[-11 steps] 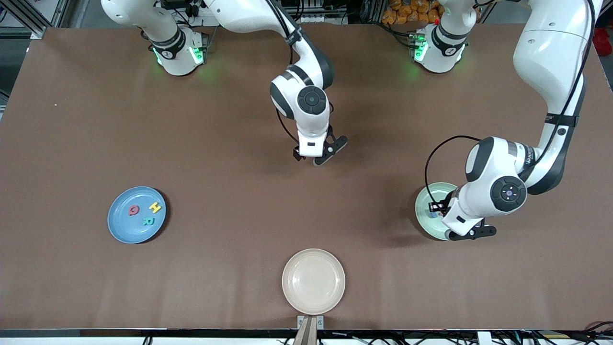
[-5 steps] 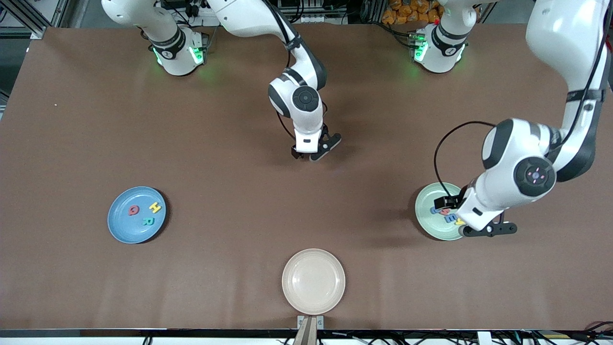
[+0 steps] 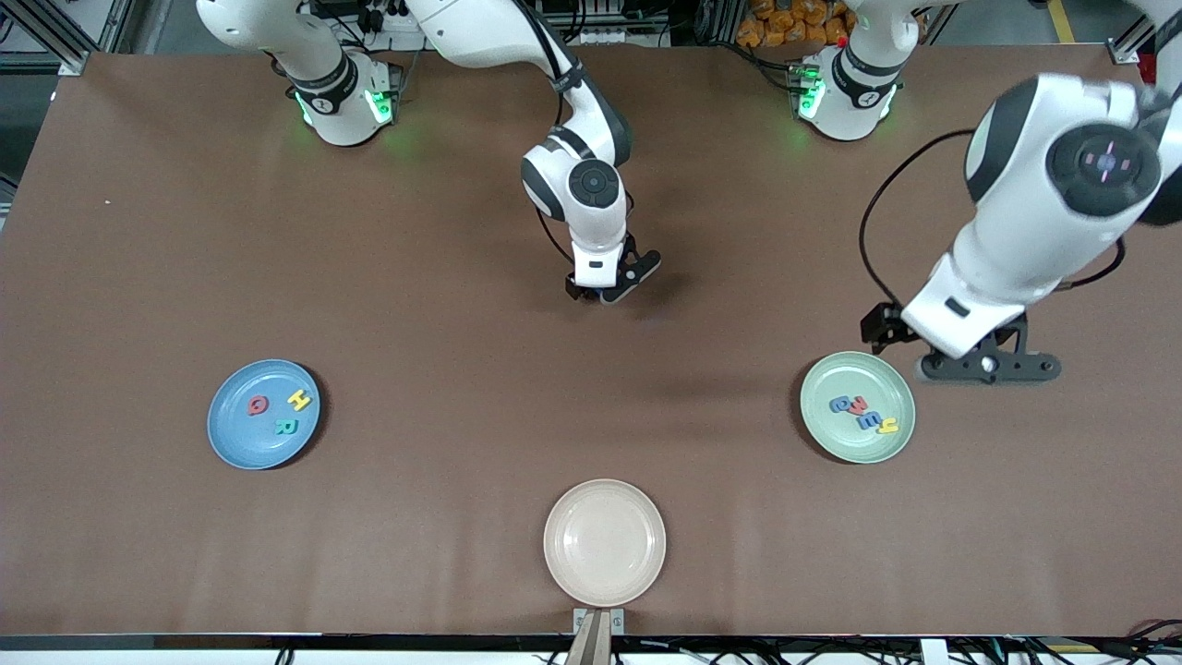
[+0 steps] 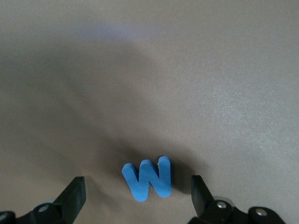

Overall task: Sort uppercase to blue plate, lowercase to green plate
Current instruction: 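Release the a on the green plate while the right gripper grasps the W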

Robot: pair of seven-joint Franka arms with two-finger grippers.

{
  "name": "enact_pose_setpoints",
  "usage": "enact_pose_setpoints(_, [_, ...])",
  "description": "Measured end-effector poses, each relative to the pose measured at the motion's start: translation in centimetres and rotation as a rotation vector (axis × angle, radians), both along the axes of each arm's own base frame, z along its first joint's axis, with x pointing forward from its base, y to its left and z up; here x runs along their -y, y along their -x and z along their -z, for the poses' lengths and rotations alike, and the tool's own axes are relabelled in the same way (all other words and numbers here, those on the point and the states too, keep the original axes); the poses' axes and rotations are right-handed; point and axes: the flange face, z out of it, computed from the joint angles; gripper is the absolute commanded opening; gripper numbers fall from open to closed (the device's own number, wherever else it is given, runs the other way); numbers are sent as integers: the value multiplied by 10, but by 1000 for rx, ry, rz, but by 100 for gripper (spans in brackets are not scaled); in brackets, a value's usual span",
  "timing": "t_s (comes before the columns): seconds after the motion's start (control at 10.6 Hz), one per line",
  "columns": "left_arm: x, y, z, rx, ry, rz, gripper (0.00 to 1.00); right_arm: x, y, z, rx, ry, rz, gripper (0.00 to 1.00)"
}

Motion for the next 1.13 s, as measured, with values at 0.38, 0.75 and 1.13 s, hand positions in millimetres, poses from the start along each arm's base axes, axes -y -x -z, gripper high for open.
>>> enact_pose_setpoints(0.38, [1,22,-39,25,-20,11,100,0,0,0,6,-4,1,17])
enact_pose_setpoints(0.75, [-35,27,-48,-30,54,-27,100,0,-4,-6,27,-21,5,0])
enact_pose_setpoints(1.13, [-51,36,-64,-32,94,-45,100,0,-5,-8,28,-22,10,0])
